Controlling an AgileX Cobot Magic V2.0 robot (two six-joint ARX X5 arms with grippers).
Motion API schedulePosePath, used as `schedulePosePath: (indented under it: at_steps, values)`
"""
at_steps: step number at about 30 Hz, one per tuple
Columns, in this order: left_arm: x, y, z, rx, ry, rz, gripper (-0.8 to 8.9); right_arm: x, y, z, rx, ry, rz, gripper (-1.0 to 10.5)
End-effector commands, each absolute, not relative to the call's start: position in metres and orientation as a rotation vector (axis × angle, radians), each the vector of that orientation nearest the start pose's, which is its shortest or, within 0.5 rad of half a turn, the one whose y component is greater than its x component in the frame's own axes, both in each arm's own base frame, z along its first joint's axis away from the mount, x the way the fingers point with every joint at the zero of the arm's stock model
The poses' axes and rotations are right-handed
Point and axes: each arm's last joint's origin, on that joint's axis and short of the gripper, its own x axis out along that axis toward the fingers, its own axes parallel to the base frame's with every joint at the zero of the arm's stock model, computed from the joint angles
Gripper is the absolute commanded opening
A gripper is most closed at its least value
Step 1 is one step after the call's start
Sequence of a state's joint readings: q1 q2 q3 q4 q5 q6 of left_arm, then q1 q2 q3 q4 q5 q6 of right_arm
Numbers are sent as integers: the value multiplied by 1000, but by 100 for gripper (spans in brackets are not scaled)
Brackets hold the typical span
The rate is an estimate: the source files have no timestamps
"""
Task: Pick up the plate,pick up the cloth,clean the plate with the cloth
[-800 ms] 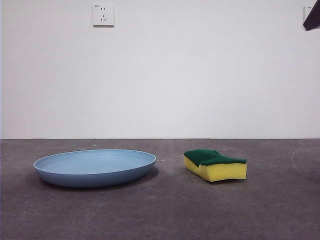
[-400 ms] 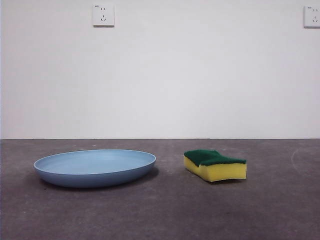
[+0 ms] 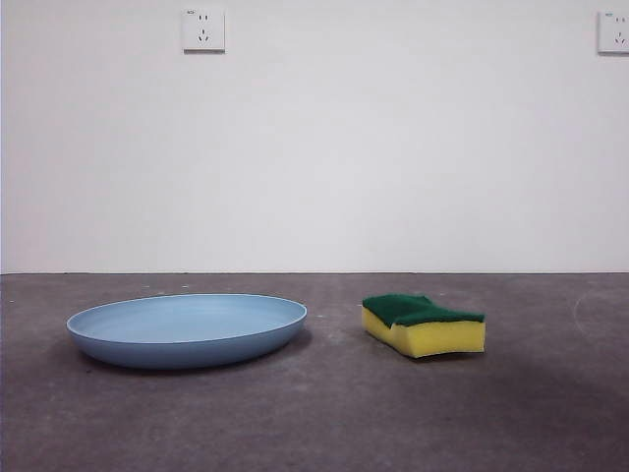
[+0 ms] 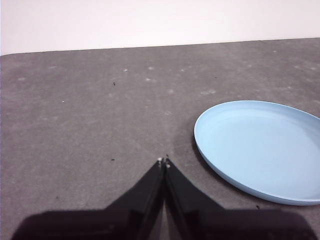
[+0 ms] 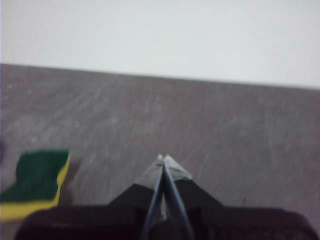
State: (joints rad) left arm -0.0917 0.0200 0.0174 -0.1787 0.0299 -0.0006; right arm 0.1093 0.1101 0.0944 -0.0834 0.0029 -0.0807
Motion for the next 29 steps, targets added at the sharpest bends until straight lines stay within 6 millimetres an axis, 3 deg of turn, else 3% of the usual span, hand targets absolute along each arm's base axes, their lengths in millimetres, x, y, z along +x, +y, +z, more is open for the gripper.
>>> schedulePosePath:
  at_steps: [1, 10, 29]
  values:
    - [96, -9, 147, 1, 187, -119, -2, 99, 10, 166, -17, 103, 101, 2]
    - [96, -9, 147, 1, 186, -119, -2, 97, 10, 145, 31, 213, 95, 2]
    - [96, -9, 147, 1, 187, -119, -2, 98, 10, 144, 41, 232, 99, 1]
